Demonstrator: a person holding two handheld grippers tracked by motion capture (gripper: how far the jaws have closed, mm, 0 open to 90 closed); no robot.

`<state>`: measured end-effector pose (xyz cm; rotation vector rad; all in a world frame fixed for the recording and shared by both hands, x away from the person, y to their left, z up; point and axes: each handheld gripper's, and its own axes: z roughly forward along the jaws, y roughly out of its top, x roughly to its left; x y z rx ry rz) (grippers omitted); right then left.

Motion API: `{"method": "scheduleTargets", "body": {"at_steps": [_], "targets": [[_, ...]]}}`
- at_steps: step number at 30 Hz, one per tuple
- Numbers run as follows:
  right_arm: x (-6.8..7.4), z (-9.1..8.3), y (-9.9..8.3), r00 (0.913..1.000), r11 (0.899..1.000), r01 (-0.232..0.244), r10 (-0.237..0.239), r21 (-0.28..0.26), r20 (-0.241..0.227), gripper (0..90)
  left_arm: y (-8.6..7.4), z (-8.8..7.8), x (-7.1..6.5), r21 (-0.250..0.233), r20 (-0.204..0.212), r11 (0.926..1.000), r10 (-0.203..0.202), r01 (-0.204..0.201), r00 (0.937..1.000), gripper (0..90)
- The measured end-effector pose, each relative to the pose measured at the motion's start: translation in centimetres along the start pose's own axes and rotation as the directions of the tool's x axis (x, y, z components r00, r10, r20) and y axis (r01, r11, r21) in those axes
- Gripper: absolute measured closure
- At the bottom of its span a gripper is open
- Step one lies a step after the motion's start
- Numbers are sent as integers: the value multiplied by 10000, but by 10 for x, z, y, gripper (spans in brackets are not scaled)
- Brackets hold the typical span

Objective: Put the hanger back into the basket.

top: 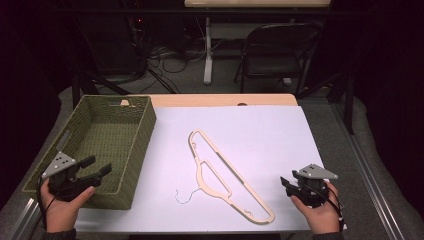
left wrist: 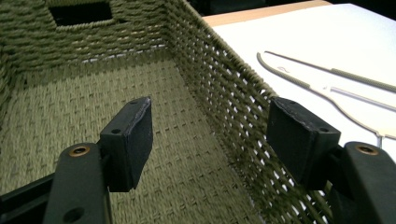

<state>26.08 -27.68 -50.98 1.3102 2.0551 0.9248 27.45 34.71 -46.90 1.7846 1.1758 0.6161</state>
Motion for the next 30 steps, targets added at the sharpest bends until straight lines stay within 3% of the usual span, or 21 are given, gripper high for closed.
{"method": "scheduleTargets", "body": {"at_steps": [5, 8, 12, 21, 30], "targets": [[-1, 7, -6, 10000, 9988, -48, 49, 492, -19, 511, 1, -3, 0, -157, -93, 9997, -207, 205, 9997, 317], [-3, 9, -3, 10000, 9970, -52, 53, 775, -14, 519, 1, -6, -2, -218, -78, 9996, -160, 159, 9998, 317], [-5, 10, 6, 9992, 9909, -178, 226, 1336, -343, 527, 2, -9, -5, -273, -28, 9995, -135, 134, 9999, 318], [-3, 9, 17, 9989, 9894, 135, -69, 1444, -464, 503, 5, -11, -10, -239, 110, 9997, -61, 63, 9999, 312], [-4, 9, 31, 9981, 9808, 450, -361, 1896, -497, 494, 6, -11, -10, -187, 49, 9998, -16, 17, 10000, 312]]}}
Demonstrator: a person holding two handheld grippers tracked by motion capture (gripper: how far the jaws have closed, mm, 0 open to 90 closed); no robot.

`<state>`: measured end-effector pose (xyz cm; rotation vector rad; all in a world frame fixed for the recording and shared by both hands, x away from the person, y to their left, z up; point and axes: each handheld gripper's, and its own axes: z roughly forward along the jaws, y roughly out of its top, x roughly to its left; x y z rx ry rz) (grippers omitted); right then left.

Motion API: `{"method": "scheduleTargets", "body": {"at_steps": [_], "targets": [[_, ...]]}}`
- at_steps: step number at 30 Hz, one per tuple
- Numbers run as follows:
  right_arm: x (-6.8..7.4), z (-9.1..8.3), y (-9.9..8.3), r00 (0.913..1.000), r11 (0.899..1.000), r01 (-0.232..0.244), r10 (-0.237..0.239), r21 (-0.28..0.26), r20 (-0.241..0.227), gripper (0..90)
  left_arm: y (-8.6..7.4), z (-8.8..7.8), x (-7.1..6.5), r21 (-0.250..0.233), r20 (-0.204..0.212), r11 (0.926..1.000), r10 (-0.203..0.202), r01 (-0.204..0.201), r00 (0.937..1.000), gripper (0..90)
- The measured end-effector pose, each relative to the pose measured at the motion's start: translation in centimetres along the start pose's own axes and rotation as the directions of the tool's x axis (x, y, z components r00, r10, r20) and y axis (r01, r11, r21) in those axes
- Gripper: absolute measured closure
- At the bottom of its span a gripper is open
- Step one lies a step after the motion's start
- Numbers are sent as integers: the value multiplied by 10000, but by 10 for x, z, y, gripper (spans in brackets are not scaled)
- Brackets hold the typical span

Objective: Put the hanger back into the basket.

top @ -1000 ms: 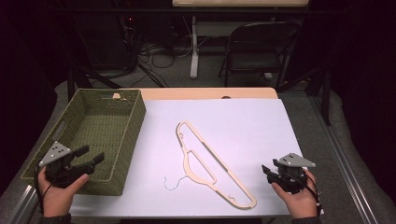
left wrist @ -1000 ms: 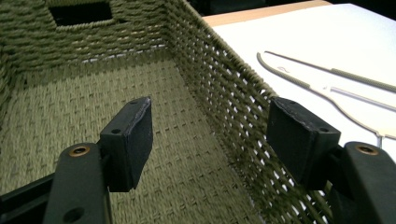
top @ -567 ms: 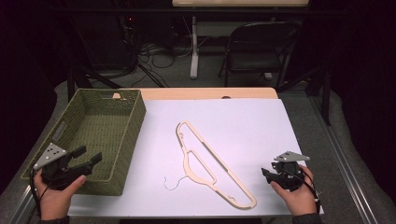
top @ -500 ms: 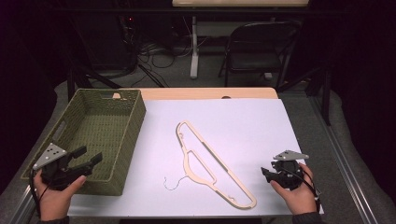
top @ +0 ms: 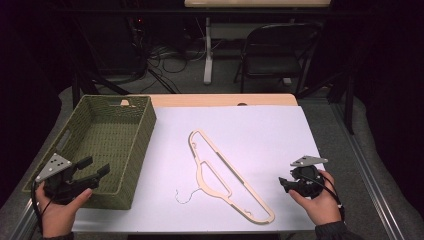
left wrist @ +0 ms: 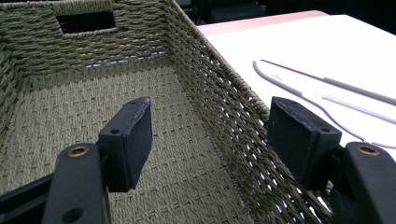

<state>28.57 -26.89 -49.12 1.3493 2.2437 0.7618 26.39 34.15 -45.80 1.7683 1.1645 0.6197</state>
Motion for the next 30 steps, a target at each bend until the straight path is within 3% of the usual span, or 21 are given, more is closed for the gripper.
{"method": "scheduleTargets", "body": {"at_steps": [5, 11, 17, 18, 19, 20, 23, 26, 28, 30], "targets": [[13, 0, 28, 9983, 9978, 465, -448, 467, -367, 503, 1, 2, -4, 124, 31, 9998, 164, -164, 9999, 312], [42, 3, 62, 9917, 9941, 997, -957, 434, -857, 511, 2, 2, -8, 161, 121, 9996, 220, -222, 9997, 313], [72, 11, 91, 9776, 9791, 1818, -1700, 912, -1241, 520, 3, 2, -11, 154, 218, 9995, 264, -268, 9994, 313], [77, 16, 92, 9769, 9829, 1783, -1711, 467, -1283, 522, 3, 2, -11, 158, 221, 9995, 267, -270, 9994, 313], [80, 14, 98, 9730, 9731, 2053, -1914, 1044, -1288, 523, 3, 2, -11, 163, 217, 9995, 266, -270, 9994, 313], [84, 17, 100, 9714, 9726, 2109, -1974, 974, -1317, 533, 3, 2, -11, 160, 221, 9995, 274, -277, 9994, 313], [91, 21, 109, 9646, 9639, 2389, -2217, 1172, -1427, 547, 3, 1, -12, 130, 259, 9994, 306, -309, 9992, 313], [93, 29, 114, 9631, 9661, 2361, -2184, 1046, -1570, 553, 3, 1, -12, 103, 265, 9994, 336, -339, 9991, 313], [94, 31, 120, 9606, 9601, 2445, -2207, 1356, -1692, 559, 4, 1, -13, 123, 286, 9993, 354, -357, 9990, 313], [96, 34, 123, 9592, 9627, 2391, -2138, 1267, -1850, 564, 4, 2, -14, 103, 298, 9993, 346, -349, 9990, 313]]}}
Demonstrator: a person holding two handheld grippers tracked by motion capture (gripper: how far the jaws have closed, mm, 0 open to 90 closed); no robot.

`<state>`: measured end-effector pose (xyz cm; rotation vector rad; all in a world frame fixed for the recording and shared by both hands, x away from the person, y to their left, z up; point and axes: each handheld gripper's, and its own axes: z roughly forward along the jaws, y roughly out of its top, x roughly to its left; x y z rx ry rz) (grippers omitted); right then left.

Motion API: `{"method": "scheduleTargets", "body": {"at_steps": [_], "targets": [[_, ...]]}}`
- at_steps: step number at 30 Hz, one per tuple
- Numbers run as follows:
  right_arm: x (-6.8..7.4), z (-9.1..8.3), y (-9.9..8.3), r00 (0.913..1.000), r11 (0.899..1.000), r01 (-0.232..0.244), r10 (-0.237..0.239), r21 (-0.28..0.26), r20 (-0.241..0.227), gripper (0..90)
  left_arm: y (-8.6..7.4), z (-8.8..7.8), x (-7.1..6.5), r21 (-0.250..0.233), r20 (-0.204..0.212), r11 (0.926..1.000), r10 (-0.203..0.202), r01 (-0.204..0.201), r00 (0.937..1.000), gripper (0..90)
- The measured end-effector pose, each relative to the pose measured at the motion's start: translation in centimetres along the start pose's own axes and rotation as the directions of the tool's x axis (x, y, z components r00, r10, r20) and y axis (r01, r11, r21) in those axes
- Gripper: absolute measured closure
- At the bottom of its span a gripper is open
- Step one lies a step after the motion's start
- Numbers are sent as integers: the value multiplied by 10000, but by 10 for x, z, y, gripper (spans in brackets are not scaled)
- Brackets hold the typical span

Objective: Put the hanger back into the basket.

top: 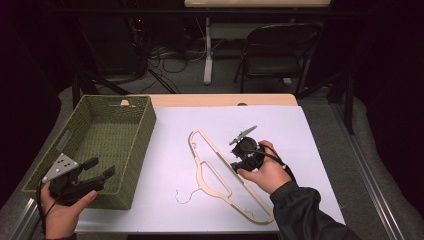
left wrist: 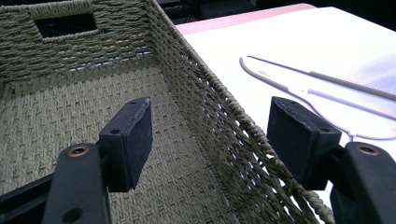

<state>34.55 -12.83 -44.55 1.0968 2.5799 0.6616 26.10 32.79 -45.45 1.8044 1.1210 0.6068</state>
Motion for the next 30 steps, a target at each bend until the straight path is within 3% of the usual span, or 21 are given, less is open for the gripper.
{"method": "scheduleTargets", "body": {"at_steps": [2, 3, 4, 5, 15, 26, 30], "targets": [[0, 5, 3, 9997, 9995, -148, 142, -266, -199, 576, 0, 0, 0, -4, 23, 10000, -4, 4, 10000, 312], [-1, 6, 5, 9995, 9999, -130, 132, 61, -271, 576, 0, 0, 0, -10, 6, 10000, 10, -10, 10000, 313], [-1, 6, 5, 9995, 9999, -130, 132, 61, -271, 576, 0, 0, 0, -10, 6, 10000, 10, -10, 10000, 313], [-2, 6, 9, 9992, 9979, -142, 165, 636, -355, 591, 0, 0, 0, -16, 9, 10000, 10, -10, 10000, 313], [-3, 25, 18, 9934, 9887, -394, 544, 1450, -1013, 614, -1, 0, 1, -5, 79, 10000, -33, 33, 10000, 317], [-4, 45, 24, 9946, 9760, -373, 570, 2145, -864, 671, -2, 1, 2, -6, 40, 10000, -46, 46, 10000, 326], [2, 55, 28, 9928, 9719, -293, 554, 2337, -1062, 695, -2, 0, 3, -115, 62, 9999, -105, 106, 9999, 337]]}}
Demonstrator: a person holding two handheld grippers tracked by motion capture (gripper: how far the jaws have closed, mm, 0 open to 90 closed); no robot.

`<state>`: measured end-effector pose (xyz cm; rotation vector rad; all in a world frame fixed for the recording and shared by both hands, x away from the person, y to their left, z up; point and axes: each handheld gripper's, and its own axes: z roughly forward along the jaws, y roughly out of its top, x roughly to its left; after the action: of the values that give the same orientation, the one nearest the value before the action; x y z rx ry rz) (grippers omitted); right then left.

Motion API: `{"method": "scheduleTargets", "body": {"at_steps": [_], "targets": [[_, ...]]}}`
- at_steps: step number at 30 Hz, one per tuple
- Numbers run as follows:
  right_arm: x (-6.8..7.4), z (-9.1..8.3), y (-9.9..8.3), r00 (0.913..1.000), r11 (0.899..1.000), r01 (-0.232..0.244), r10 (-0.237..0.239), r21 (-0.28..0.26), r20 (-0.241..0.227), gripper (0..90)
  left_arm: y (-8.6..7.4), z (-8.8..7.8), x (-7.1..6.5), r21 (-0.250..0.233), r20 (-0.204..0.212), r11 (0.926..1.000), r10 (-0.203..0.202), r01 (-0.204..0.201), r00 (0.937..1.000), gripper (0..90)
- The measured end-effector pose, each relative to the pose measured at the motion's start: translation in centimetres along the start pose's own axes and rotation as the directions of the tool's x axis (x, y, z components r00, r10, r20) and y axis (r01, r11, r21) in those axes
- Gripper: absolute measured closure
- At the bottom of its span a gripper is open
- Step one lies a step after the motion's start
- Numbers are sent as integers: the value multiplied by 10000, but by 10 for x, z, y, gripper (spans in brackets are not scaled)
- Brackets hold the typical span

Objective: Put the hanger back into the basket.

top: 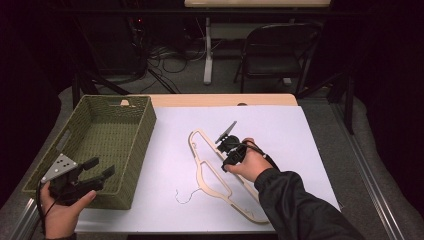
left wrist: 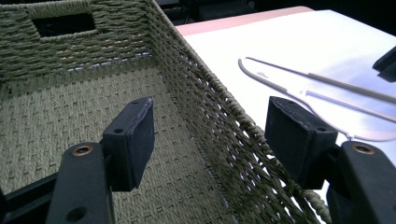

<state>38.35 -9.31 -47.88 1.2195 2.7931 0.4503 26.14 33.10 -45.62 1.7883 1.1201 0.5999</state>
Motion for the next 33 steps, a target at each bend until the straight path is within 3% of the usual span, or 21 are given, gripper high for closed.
{"method": "scheduleTargets", "body": {"at_steps": [4, 7, 15, 28, 29, 30, 31, 33], "targets": [[4, 10, 3, 9999, 10000, -52, 53, 31, -152, 709, 0, -1, 0, -50, -18, 10000, -21, 21, 10000, 344], [9, 18, 8, 9999, 9990, 62, -56, 432, -147, 717, 0, -1, 1, -89, 0, 9999, -60, 60, 10000, 346], [14, 37, 14, 9994, 9966, -16, 45, 826, -352, 722, 0, -1, 1, -63, 3, 9999, -88, 88, 10000, 351], [13, 47, 16, 9989, 9951, -203, 244, 964, -412, 758, -1, 1, 1, 45, -21, 9999, -90, 90, 10000, 358], [16, 51, 15, 9967, 9961, -627, 658, 617, -483, 760, -1, 1, 1, 41, -33, 9999, -97, 97, 9999, 358], [16, 51, 15, 9967, 9961, -627, 658, 617, -483, 760, -1, 1, 1, 41, -33, 9999, -97, 97, 9999, 360], [14, 49, 17, 9989, 9932, -168, 217, 1149, -415, 766, -1, 1, 1, 27, -32, 9999, -105, 105, 9999, 362], [14, 51, 17, 9995, 9943, -138, 169, 1061, -285, 771, -1, 1, 1, 26, -42, 9999, -106, 106, 9999, 363]]}}
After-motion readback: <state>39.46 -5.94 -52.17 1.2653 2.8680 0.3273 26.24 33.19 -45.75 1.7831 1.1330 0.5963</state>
